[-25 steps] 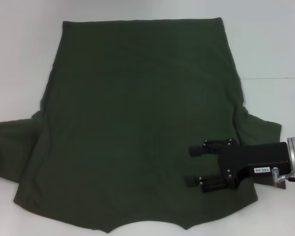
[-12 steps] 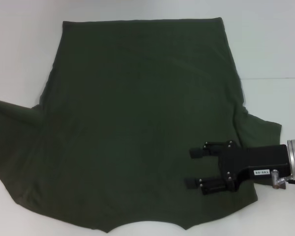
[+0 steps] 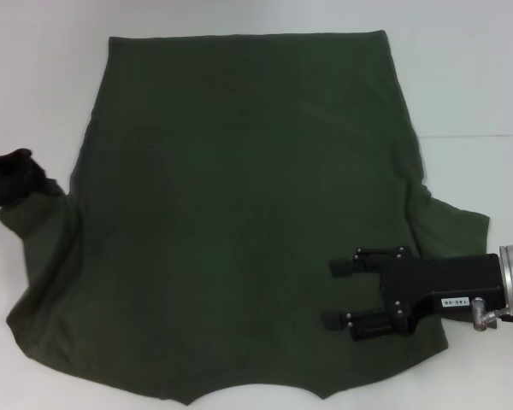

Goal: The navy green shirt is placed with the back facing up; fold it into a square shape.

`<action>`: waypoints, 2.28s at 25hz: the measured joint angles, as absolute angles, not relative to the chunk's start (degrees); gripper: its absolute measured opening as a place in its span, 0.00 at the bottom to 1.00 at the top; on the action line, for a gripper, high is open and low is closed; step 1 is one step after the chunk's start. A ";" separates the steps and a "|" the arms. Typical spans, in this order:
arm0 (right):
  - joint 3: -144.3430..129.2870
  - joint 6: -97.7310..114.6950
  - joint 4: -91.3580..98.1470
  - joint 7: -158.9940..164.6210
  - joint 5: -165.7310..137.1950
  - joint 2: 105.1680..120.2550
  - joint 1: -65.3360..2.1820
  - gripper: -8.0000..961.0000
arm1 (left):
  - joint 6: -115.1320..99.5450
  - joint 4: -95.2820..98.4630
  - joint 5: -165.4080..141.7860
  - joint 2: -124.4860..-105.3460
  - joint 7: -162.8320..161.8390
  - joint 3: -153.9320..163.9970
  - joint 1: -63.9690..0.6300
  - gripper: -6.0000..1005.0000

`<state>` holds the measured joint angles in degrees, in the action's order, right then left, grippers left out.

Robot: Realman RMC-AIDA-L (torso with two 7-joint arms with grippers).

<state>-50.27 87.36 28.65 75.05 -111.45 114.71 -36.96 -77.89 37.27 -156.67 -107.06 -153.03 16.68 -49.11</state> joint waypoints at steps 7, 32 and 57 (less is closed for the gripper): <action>-50.27 87.36 28.64 74.88 -111.58 114.78 -36.88 0.93 | -73.38 33.13 -155.31 -108.57 -155.70 16.90 -50.78 0.02; -50.27 87.27 28.09 74.94 -111.62 114.95 -36.17 0.93 | -57.08 25.74 -147.46 -114.99 -156.46 18.22 -52.69 0.36; -50.27 87.31 28.01 75.47 -111.61 114.95 -36.21 0.93 | -51.86 33.79 -142.26 -119.61 -148.10 32.75 -53.24 0.87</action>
<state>-50.27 87.31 28.01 75.47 -111.61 114.95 -36.21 -51.86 33.79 -142.26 -119.61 -148.10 32.75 -53.24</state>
